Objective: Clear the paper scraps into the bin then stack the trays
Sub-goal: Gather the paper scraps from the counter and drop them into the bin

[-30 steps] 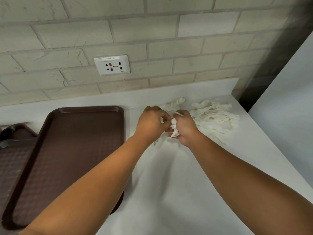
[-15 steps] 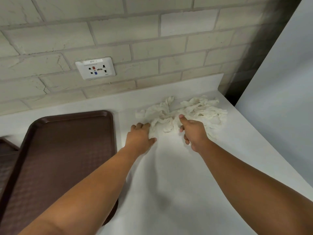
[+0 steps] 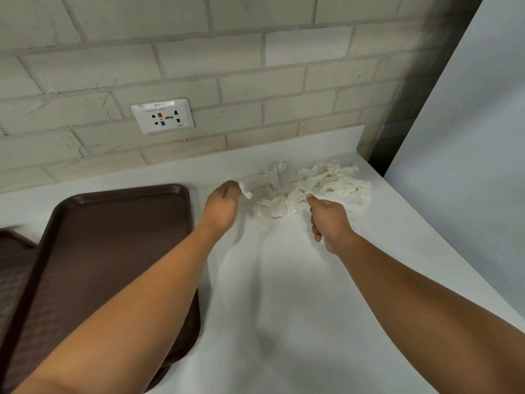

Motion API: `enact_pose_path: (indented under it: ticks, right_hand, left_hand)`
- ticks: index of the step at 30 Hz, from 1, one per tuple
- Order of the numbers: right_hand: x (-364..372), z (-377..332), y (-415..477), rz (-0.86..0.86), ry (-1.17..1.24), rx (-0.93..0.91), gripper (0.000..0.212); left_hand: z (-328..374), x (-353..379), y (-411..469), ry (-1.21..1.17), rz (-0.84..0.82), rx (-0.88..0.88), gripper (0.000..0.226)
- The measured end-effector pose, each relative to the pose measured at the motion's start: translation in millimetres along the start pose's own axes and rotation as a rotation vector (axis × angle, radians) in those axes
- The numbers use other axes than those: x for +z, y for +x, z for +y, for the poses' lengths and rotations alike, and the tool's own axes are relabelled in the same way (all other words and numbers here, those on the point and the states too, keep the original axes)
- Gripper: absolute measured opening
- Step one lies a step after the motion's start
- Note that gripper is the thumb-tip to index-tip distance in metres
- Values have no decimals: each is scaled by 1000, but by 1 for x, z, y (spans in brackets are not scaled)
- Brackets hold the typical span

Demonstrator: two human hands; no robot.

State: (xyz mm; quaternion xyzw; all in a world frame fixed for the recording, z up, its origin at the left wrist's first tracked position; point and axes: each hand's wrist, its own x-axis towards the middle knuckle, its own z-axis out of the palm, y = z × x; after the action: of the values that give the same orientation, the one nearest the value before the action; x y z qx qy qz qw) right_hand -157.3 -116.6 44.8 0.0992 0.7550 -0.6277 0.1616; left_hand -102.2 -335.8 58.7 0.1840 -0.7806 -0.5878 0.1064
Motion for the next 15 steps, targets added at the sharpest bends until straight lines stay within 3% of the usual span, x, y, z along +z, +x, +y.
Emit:
enact_pose_path:
  ticks: [9,12,15]
  right_hand:
    - [-18,0,-27,-29,38,7,52]
    - [-43,-1,-45,-69,78,-40,44]
    - [-75,4,-64,-115,72,-38,30]
  left_hand:
    - [33,24,-30,-438,-129,-163,29]
    - [39,46,-48,-488,-288,-193,19]
    - [45,73,-71,-394,-408,-193,15]
